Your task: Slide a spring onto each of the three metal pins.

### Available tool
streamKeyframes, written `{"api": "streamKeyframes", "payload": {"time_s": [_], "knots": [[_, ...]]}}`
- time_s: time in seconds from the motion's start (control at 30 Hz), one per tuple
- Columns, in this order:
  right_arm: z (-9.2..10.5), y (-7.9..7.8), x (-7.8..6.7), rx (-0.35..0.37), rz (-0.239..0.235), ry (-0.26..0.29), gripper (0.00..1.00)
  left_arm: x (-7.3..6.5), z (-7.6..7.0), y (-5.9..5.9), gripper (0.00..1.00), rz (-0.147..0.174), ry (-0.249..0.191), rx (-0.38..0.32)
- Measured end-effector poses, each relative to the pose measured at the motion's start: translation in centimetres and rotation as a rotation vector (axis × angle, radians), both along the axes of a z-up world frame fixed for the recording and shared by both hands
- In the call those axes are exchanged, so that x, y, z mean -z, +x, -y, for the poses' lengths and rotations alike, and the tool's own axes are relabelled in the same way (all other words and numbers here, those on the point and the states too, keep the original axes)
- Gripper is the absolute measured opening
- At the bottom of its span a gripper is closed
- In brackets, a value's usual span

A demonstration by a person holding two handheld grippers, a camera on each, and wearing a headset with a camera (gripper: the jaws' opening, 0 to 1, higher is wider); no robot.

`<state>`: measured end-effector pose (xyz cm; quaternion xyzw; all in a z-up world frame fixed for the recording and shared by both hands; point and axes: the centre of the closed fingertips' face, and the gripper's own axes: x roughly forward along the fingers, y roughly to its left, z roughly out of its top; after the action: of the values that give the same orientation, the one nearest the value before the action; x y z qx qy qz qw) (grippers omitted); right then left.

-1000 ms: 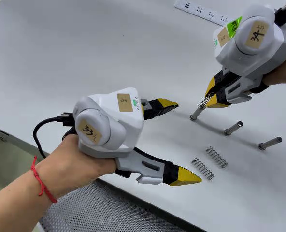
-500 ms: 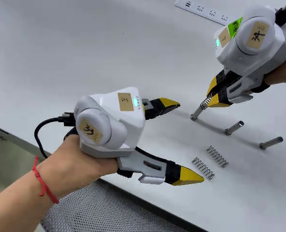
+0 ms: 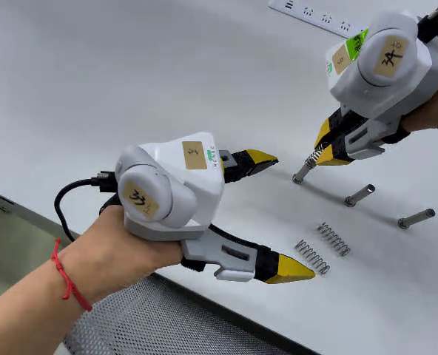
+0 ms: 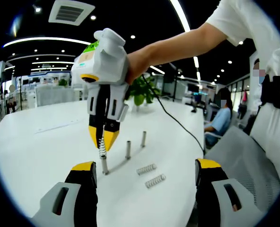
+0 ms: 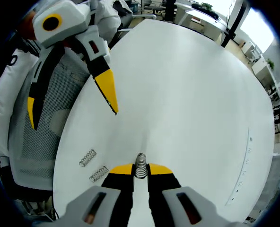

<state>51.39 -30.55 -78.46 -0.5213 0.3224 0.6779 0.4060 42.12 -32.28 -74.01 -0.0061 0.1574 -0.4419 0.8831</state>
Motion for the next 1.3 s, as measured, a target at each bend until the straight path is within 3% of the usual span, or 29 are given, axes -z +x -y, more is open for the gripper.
{"api": "streamKeyframes", "payload": {"time_s": [1.3], "knots": [[-0.1, -0.2, 2.9, 0.008, -0.010, -0.013, 0.12, 0.4, -0.2, -0.1, 0.86, -0.008, -0.012, -0.006]]}}
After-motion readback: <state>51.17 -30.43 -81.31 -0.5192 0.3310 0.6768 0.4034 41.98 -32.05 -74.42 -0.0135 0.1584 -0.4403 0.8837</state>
